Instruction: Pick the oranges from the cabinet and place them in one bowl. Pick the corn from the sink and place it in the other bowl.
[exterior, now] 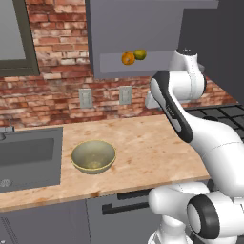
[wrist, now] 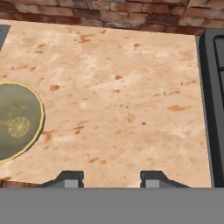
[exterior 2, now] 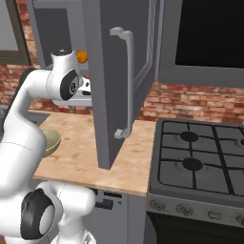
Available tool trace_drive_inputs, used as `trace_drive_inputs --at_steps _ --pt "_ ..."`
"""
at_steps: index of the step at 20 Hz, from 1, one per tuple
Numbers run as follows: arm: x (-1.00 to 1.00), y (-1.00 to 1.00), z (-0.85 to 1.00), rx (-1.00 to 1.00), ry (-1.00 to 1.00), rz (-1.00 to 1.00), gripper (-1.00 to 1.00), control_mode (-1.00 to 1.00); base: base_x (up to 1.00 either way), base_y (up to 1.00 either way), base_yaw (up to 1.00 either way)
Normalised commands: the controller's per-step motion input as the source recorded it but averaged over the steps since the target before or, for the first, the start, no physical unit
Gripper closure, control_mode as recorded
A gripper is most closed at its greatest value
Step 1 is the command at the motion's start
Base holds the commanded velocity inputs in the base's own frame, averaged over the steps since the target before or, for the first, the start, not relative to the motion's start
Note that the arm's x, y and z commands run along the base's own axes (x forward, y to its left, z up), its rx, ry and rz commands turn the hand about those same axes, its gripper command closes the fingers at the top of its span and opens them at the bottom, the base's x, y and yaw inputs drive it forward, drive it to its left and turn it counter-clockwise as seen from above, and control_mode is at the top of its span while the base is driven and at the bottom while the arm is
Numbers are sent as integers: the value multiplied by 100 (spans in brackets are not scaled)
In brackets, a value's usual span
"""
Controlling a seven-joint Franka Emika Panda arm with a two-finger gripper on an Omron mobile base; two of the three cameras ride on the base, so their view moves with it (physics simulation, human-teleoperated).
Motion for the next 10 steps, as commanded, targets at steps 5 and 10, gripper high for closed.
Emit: trace_drive_inputs --at_steps 5,10 --pt "0 0 2 0 -2 0 -100 -100 0 0 0" --pt "0 14 2 0 -5 -1 -100 -100 0 0 0"
